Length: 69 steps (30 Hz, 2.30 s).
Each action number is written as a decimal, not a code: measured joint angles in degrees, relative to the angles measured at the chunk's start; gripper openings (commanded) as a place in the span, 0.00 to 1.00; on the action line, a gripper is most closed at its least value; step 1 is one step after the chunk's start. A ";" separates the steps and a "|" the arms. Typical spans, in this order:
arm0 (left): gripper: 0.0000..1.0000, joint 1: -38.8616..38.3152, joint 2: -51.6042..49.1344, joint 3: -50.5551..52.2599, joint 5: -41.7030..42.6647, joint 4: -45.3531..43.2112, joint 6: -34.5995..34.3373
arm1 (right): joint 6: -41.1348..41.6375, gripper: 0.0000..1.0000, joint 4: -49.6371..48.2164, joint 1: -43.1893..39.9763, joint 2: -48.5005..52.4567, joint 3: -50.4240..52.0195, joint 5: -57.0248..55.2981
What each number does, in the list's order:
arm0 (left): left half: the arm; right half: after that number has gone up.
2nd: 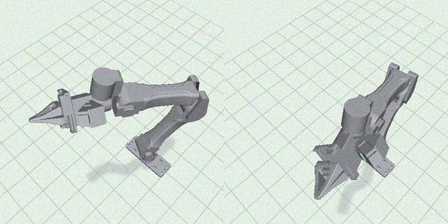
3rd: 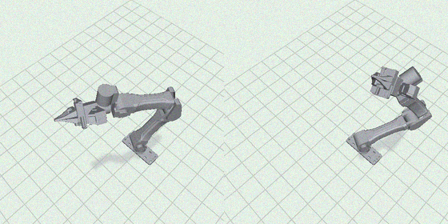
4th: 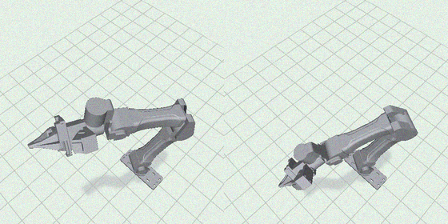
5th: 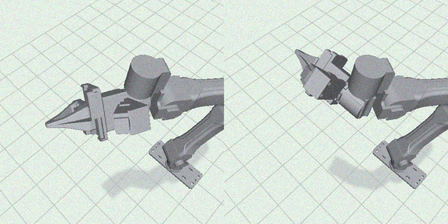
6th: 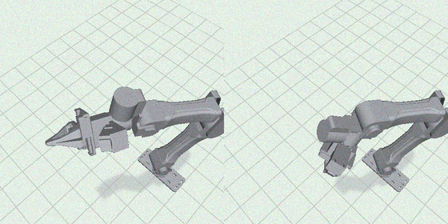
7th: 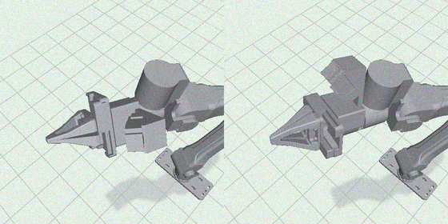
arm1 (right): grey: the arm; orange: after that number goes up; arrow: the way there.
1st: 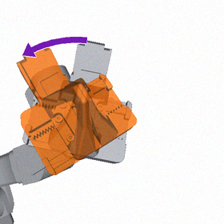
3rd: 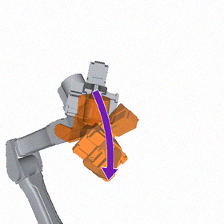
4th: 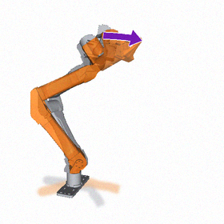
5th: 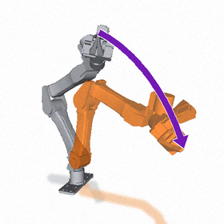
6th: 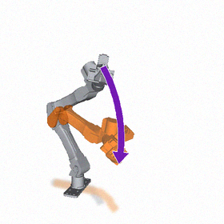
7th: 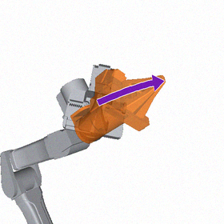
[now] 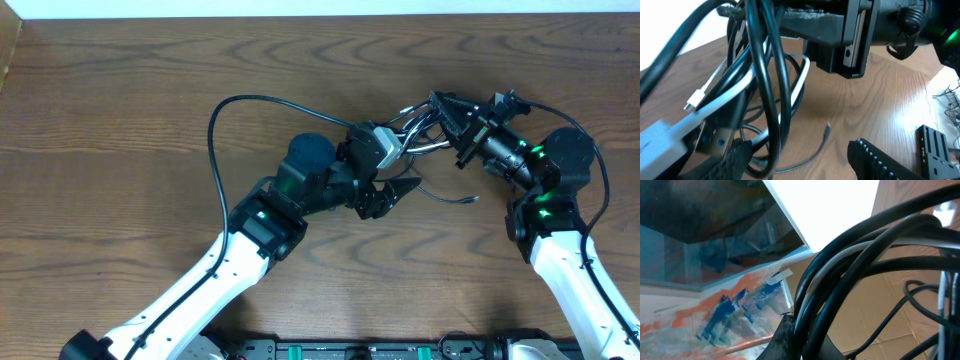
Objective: Untangle cables
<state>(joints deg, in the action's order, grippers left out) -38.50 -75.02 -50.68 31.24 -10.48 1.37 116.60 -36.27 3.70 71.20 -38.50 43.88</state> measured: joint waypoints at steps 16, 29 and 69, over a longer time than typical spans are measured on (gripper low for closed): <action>0.43 -0.94 -2.62 0.00 -2.32 -2.62 0.15 | 0.17 0.01 0.02 0.44 0.00 0.00 -0.90; 0.74 -1.07 -2.62 0.00 -5.14 -4.55 -1.68 | 0.20 0.01 0.20 0.74 0.00 0.00 -1.92; 0.08 2.12 -2.99 0.00 -11.63 -2.58 -2.62 | -30.80 0.01 9.46 -4.66 0.00 0.00 6.34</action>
<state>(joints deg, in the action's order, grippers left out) -36.38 -78.02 -50.68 19.62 -13.06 -1.26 85.80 -26.81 -0.95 71.20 -38.50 50.22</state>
